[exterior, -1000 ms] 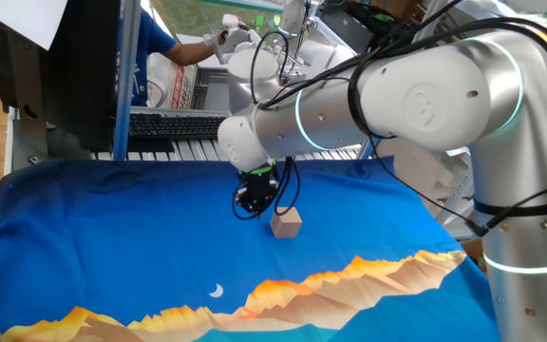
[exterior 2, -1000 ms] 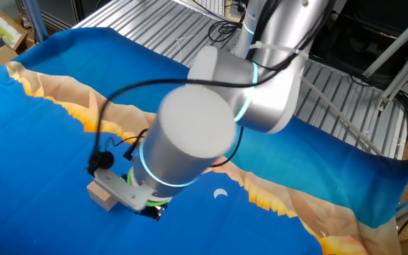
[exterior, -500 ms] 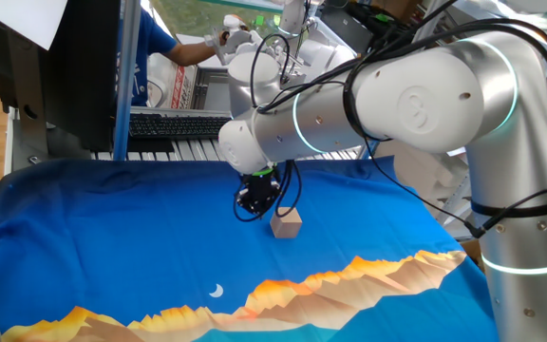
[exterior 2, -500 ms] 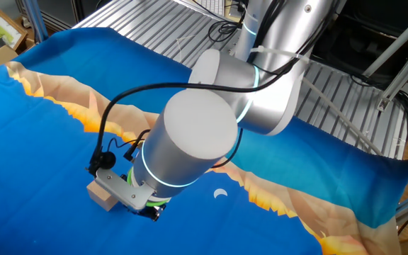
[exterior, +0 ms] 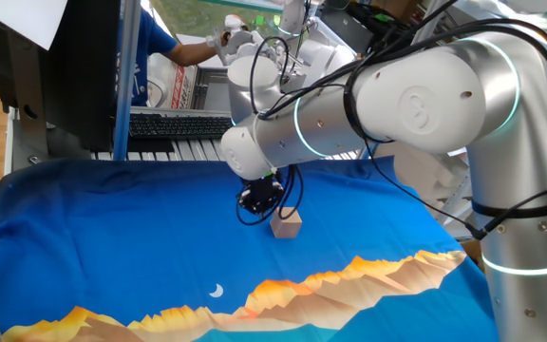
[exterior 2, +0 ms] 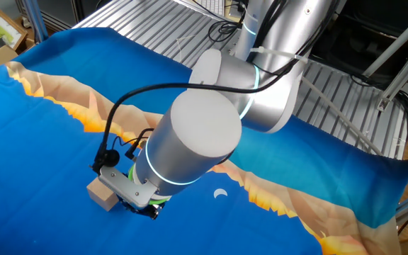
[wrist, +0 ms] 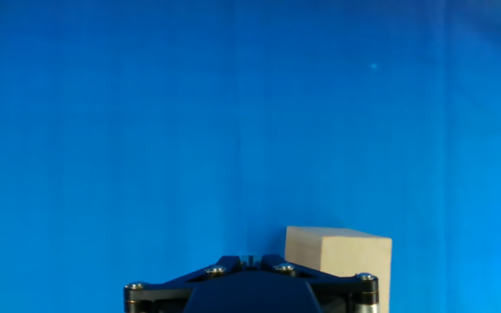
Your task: Approach and touch the side of the small block
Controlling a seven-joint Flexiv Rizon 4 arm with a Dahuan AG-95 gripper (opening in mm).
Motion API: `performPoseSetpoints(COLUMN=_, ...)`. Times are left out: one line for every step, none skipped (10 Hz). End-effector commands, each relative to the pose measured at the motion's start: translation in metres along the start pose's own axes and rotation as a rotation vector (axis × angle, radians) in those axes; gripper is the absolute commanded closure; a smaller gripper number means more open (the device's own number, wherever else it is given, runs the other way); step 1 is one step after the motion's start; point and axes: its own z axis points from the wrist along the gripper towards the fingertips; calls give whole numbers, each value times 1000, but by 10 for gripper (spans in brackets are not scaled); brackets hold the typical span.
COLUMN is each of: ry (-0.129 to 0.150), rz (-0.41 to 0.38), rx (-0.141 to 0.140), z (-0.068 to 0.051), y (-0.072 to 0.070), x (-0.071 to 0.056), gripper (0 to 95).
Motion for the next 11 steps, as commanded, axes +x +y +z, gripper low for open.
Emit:
performPoseSetpoints(ry=0, rz=-3, rx=6, z=2, y=-1, x=-2, gripper=950)
performPoseSetpoints(ry=-1, rz=-6, rx=15, z=3, y=-2, x=-2, gripper=950)
performPoseSetpoints(ry=-4, rz=-9, rx=18, z=4, y=-4, x=-2, gripper=950)
performPoseSetpoints(ry=-5, rz=-9, rx=19, z=5, y=-4, x=-1, gripper=950)
performPoseSetpoints(ry=-6, rz=-11, rx=20, z=6, y=-6, x=-1, gripper=950)
performPoseSetpoints(ry=-6, rz=-13, rx=22, z=7, y=-7, x=-1, gripper=950)
performPoseSetpoints(ry=-9, rz=-15, rx=22, z=8, y=-9, x=0, gripper=950)
performPoseSetpoints(ry=-12, rz=-17, rx=23, z=9, y=-10, x=0, gripper=950)
performPoseSetpoints(ry=-12, rz=-20, rx=29, z=11, y=-11, x=1, gripper=950)
performPoseSetpoints(ry=-12, rz=-22, rx=29, z=11, y=-12, x=1, gripper=950)
performPoseSetpoints(ry=-13, rz=-22, rx=31, z=12, y=-13, x=1, gripper=950)
